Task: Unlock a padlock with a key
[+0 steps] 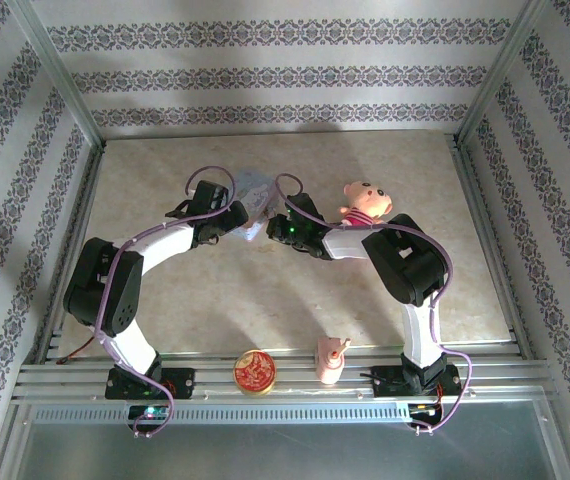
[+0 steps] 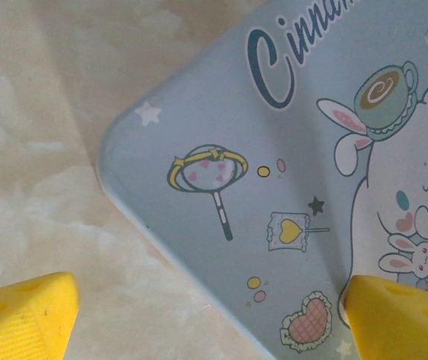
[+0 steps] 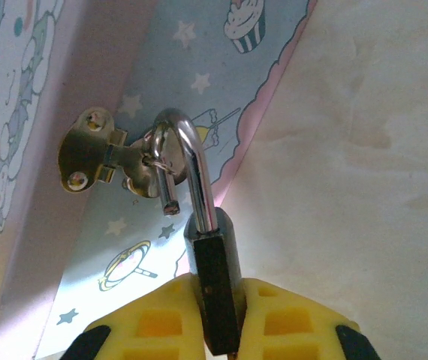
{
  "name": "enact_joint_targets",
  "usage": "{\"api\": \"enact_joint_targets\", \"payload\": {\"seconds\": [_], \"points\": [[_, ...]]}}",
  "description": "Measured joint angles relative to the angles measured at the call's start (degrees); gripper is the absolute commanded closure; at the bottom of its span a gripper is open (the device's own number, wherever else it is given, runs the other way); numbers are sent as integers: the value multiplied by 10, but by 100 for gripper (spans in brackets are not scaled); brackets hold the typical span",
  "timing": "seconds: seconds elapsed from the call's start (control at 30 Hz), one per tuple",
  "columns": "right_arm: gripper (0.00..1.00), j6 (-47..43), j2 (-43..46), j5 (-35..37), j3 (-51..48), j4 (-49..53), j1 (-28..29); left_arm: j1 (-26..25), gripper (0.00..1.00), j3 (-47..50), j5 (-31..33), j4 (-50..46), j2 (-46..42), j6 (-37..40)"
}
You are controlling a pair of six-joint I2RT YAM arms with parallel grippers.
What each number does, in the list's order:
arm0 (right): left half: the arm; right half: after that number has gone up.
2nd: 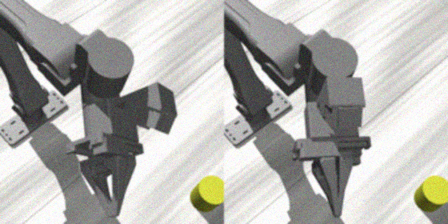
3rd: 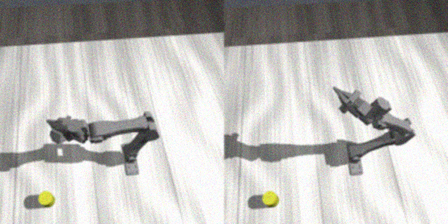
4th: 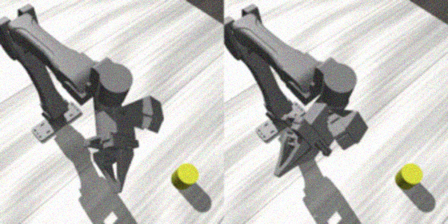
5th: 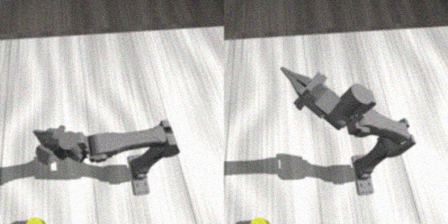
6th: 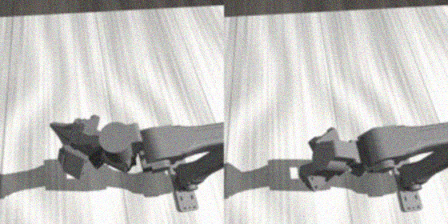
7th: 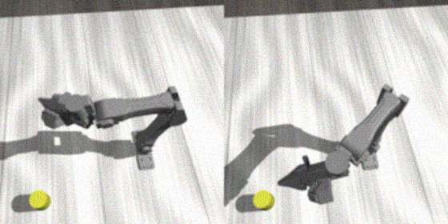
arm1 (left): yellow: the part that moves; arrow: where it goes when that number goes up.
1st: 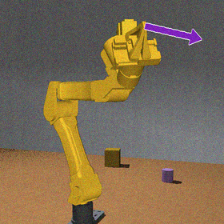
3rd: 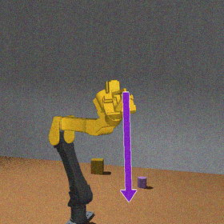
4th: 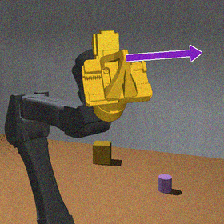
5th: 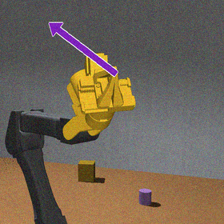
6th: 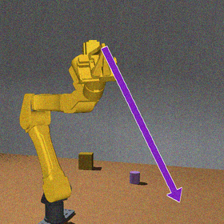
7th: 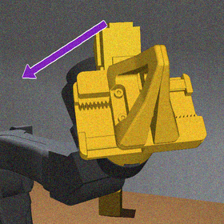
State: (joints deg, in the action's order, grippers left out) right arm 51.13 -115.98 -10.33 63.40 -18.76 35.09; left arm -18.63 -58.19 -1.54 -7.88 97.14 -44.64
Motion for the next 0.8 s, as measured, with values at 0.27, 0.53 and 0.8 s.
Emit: {"api": "enact_joint_targets", "payload": {"seconds": [0.27, 0.53, 0.8], "points": [[100, 2, 0, -10, -2, -5, -5, 0, 14, 1, -7, 0, -1, -4], [100, 20, -9, -11, -2, -21, -5, 0, 15, 1, -11, 1, -1, -5], [100, 40, -26, -16, -2, -53, -9, 0, 16, 3, -11, 5, -1, -4]]}}
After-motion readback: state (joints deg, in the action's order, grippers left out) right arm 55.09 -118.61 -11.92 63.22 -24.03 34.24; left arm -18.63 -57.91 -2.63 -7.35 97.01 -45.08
